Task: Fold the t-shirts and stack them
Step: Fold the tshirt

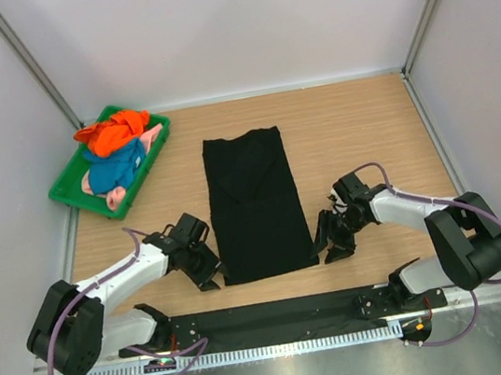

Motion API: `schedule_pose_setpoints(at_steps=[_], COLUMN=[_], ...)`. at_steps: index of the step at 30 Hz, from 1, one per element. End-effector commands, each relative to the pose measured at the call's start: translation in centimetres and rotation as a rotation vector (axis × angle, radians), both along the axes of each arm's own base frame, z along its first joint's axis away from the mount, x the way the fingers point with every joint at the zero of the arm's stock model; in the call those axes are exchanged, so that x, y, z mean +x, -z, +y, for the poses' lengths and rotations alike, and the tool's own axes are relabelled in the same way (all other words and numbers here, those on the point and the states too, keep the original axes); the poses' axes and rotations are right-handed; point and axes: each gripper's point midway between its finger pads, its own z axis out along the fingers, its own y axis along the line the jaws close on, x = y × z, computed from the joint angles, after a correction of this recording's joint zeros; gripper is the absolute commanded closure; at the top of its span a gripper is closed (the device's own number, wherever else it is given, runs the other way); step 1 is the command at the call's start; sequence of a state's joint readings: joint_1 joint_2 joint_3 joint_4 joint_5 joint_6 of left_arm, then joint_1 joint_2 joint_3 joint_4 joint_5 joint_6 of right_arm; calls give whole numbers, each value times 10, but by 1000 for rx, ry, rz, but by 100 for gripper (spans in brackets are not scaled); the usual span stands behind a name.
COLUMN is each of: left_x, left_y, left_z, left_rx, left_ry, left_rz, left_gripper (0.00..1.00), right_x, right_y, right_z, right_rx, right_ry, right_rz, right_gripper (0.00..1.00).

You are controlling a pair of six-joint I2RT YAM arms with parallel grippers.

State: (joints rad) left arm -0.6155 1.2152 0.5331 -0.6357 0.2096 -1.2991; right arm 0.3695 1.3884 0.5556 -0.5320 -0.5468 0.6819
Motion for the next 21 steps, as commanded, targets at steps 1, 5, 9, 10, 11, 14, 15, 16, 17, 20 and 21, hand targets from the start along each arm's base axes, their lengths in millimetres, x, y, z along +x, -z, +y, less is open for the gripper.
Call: schedule_pose_setpoints(at_steps=[1, 5, 9, 10, 11, 14, 15, 16, 17, 20, 21], left_x=[7, -2, -9, -9, -9, -9, -9, -9, -9, -7, -7], left_y=[1, 6, 9, 8, 9, 9, 9, 9, 10, 10, 11], left_z=[-6, -1, 3, 3, 3, 2, 2, 2, 2, 0, 0], left_rx=[-29, -28, -33, -34, -31, -32, -31, -30, -27, -28, -28], left_ry=[-63, -89, -131, -139, -145, -147, -144, -141, -140, -140, -139], left_rz=[-21, 2, 21, 21, 20, 24, 23, 26, 25, 18, 20], left_gripper=[57, 59, 59, 59, 58, 58, 58, 58, 58, 58, 58], right_x=[1, 1, 0, 0, 1, 2, 2, 3, 3, 6, 5], right_y=[1, 2, 6, 7, 8, 12, 13, 13, 13, 17, 18], right_z=[1, 0, -3, -3, -2, -2, -1, -1, 0, -1, 0], right_rx=[9, 5, -11, -13, -9, -12, -9, -6, -6, -11, -13], right_ry=[25, 38, 46, 58, 60, 75, 76, 84, 84, 99, 102], right_rz=[-38, -51, -52, -43, -44, -43, -42, -37, -39, -41, -34], right_gripper=[45, 47, 46, 46, 47, 47, 47, 47, 47, 48, 49])
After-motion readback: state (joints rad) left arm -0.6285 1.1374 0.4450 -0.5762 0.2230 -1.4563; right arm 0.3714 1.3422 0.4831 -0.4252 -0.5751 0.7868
